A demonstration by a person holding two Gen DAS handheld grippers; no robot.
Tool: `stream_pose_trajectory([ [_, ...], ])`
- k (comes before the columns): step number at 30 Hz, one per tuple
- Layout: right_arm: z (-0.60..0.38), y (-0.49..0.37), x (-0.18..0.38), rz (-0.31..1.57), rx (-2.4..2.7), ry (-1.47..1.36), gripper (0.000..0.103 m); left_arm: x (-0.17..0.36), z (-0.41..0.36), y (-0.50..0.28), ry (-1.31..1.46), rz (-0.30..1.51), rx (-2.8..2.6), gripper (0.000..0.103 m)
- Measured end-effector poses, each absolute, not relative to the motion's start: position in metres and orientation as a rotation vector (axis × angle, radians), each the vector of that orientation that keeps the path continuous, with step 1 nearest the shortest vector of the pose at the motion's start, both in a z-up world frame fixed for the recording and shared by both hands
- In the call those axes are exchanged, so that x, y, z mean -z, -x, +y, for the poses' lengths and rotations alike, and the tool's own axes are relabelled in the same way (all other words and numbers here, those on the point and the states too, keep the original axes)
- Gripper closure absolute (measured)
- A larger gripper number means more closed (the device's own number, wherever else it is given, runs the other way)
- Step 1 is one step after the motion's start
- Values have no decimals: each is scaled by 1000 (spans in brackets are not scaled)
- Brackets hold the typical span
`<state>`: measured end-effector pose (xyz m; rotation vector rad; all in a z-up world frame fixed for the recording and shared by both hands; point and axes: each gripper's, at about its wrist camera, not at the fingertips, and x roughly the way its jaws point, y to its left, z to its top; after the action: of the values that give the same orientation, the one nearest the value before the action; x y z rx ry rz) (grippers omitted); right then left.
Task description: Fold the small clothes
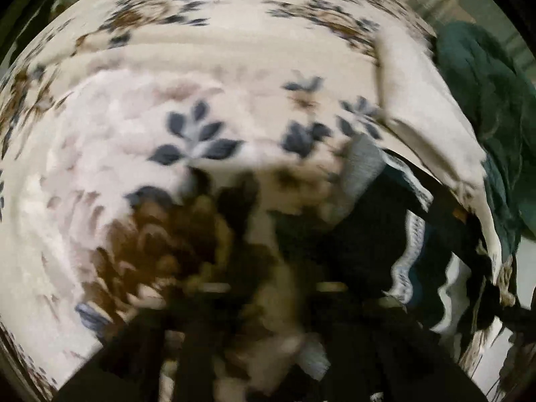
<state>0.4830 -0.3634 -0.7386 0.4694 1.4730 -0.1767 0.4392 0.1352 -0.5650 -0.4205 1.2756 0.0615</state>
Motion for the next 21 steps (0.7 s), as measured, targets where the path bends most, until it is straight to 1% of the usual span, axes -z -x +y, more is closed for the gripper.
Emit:
stream_pose_trajectory([
  [1,-366,-479,734,1446,183,-498,53,562,125,-437,440,1262,-14,36],
  [2,-371,-474,729,1413,196,-540,48,561,117,-440,446,1258,6,36],
  [5,-378,-464,717,1346,211,-621,48,562,85,-447,398,1274,66,36],
  [8,-368,-464,710,1314,138,-619,48,567,61,-455,310,1276,79,36],
  [10,-352,-470,717,1349,83,-566,48,578,55,-467,207,1294,9,36],
  [11,-348,-472,725,1378,70,-540,48,588,57,-472,177,1316,-20,33],
  [14,-346,-478,764,1503,184,-402,48,605,76,-480,288,1350,-2,31],
  [17,-357,-476,771,1519,225,-435,48,593,78,-481,276,1354,8,31],
  [21,-365,-457,728,1433,254,-505,47,552,82,-466,247,1292,3,32],
])
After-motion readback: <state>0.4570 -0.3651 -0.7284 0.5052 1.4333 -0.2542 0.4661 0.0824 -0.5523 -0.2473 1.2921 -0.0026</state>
